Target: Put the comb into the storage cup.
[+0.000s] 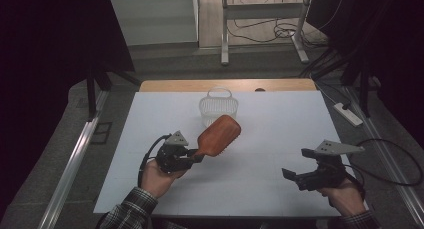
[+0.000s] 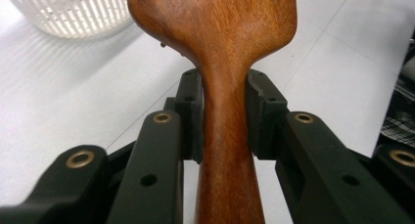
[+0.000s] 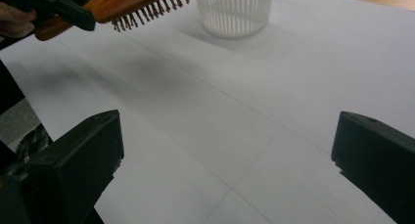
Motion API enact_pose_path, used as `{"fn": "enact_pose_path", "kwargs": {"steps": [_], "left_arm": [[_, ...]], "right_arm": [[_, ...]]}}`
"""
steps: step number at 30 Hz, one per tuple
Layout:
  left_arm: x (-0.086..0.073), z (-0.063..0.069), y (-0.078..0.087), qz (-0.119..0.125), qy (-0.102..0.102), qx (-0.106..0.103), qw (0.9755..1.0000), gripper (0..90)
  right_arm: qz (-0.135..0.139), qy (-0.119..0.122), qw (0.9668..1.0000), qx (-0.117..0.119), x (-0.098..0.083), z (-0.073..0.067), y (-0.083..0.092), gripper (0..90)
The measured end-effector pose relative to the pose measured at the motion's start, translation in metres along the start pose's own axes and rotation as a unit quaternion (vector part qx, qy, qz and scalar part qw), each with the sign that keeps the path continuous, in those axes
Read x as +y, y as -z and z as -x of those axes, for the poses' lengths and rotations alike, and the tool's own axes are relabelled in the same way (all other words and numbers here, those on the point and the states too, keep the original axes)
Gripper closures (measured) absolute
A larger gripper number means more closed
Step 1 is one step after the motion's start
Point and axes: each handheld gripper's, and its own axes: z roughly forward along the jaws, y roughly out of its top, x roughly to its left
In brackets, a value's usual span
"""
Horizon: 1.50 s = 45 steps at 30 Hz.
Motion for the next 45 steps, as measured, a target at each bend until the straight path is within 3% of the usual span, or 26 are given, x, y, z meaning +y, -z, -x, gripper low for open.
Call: {"fn": "enact_pose_path", "kwargs": {"steps": [8,23,37,45], "left_arm": [[0.003,0.003,-0.001,0.004,-0.009,-0.007,0.9999,70.7],[0.005,0.007,-0.001,0.023,-0.013,-0.006,0.9996,70.7],[0.007,0.011,0.002,0.047,-0.018,-0.01,0.9987,70.7],[0.008,0.012,0.002,0.056,-0.018,-0.015,0.9982,70.7]], "right_arm": [[0.0,-0.017,0.9995,0.026,0.009,-0.004,-0.016,0.0],[-0.007,-0.014,0.9984,0.054,0.026,-0.017,-0.044,0.0],[-0.001,-0.029,0.9948,0.097,0.046,-0.027,-0.076,0.0],[0.0,-0.035,0.995,0.094,0.058,-0.03,-0.087,0.0]]}}
